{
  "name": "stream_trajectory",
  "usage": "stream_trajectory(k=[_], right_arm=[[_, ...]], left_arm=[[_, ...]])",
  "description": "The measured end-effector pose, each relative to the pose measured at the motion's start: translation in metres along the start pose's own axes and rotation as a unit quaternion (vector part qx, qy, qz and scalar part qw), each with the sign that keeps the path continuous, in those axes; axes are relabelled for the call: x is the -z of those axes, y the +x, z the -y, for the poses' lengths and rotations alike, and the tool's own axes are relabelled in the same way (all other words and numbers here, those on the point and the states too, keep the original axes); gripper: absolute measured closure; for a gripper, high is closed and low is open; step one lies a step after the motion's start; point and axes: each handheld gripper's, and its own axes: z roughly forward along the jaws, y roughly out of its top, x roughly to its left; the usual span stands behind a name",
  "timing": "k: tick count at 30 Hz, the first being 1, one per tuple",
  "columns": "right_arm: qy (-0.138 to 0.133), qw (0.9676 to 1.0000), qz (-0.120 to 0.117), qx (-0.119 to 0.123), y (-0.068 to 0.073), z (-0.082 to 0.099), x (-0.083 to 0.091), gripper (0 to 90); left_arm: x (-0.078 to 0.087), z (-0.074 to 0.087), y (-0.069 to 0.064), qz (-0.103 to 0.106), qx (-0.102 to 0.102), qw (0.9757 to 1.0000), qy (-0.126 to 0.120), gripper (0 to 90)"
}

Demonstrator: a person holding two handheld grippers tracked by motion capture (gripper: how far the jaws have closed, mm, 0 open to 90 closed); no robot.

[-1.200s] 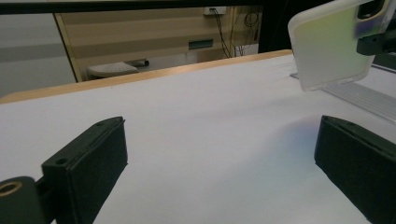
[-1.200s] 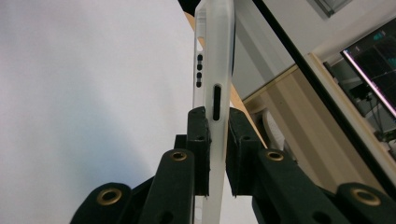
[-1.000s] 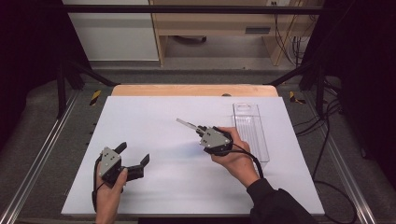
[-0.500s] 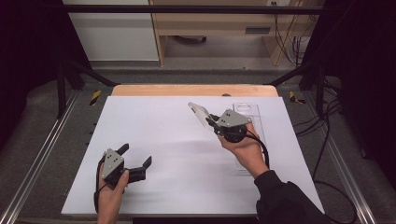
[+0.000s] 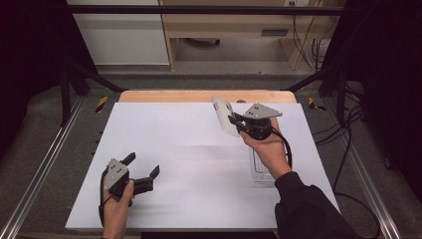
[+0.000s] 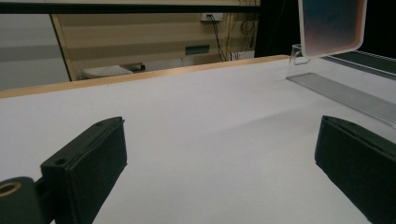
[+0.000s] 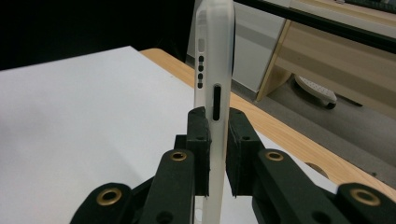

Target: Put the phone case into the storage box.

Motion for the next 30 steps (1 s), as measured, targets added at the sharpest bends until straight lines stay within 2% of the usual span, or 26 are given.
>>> stream_trajectory(k=[2, 5, 17, 27, 30], right_arm=[[-0.002, 0.9999, 0.003, -0.011, -0.005, -0.001, 0.002, 81.4], [-0.008, 0.9997, 0.008, -0.022, -0.012, -0.002, 0.006, 81.4], [-0.033, 0.9980, 0.025, -0.048, -0.039, -0.001, 0.028, 81.4], [-0.045, 0.9951, 0.043, -0.077, -0.058, 0.008, 0.043, 81.4], [-0.044, 0.9944, 0.048, -0.083, -0.063, 0.010, 0.046, 81.4]], left_arm=[[0.000, 0.000, -0.001, 0.003, 0.000, 1.0000, -0.003, 1.9], [0.002, 0.000, -0.002, 0.007, -0.013, 0.9998, -0.010, 1.9], [0.005, 0.000, 0.004, 0.012, 0.006, 0.9998, -0.017, 1.7], [0.006, 0.000, 0.003, 0.020, 0.008, 0.9996, -0.017, 1.7], [0.007, -0.001, 0.003, 0.026, 0.011, 0.9991, -0.030, 1.8]])
